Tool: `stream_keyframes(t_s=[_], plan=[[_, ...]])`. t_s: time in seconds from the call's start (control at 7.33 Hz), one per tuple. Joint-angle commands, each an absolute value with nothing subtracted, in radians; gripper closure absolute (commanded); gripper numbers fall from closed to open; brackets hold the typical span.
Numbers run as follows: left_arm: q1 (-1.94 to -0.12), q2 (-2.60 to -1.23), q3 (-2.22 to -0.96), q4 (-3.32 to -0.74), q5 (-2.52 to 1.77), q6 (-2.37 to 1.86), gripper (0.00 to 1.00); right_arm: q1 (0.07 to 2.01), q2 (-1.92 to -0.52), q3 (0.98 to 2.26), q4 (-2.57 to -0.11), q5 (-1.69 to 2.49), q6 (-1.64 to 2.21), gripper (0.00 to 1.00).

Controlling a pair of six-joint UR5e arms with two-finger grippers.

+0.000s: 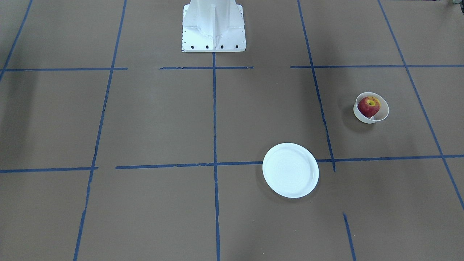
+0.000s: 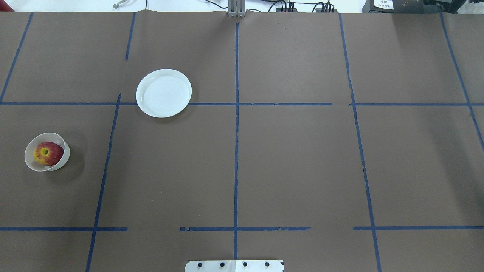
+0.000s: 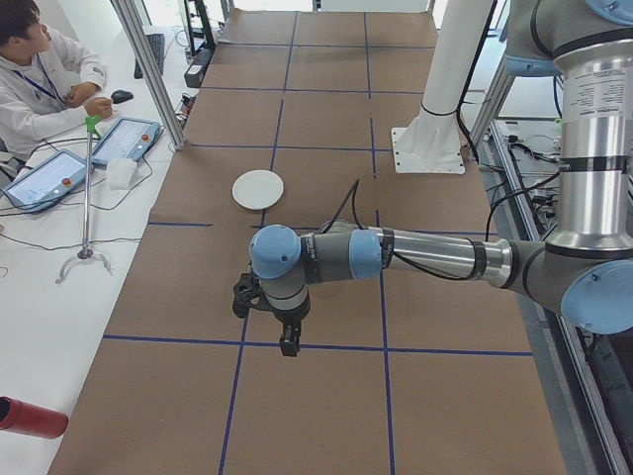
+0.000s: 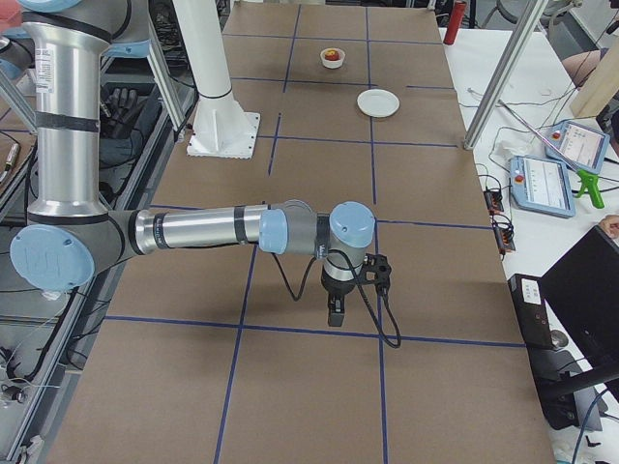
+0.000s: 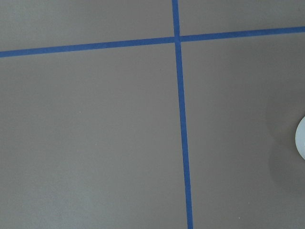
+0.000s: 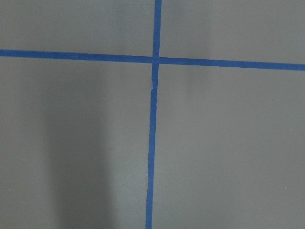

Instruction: Move apple from plate to bowl

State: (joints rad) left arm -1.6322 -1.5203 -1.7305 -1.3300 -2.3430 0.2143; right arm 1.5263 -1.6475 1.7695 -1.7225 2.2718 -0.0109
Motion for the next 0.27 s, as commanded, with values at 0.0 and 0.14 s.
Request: stream_keyframes(t_s=[0.0,0.14], plan=[[-1.632,-1.615,-1.626,-1.330,-2.342,0.215,0.00,1.526,-1.647,1.770,-1.723,2.272,-0.011,0.00],[-1.635,-1.617,-1.629,-1.330,-2.342,0.215,0.00,1.526,-1.647,1.770,-1.723,2.272,-0.011,0.00]])
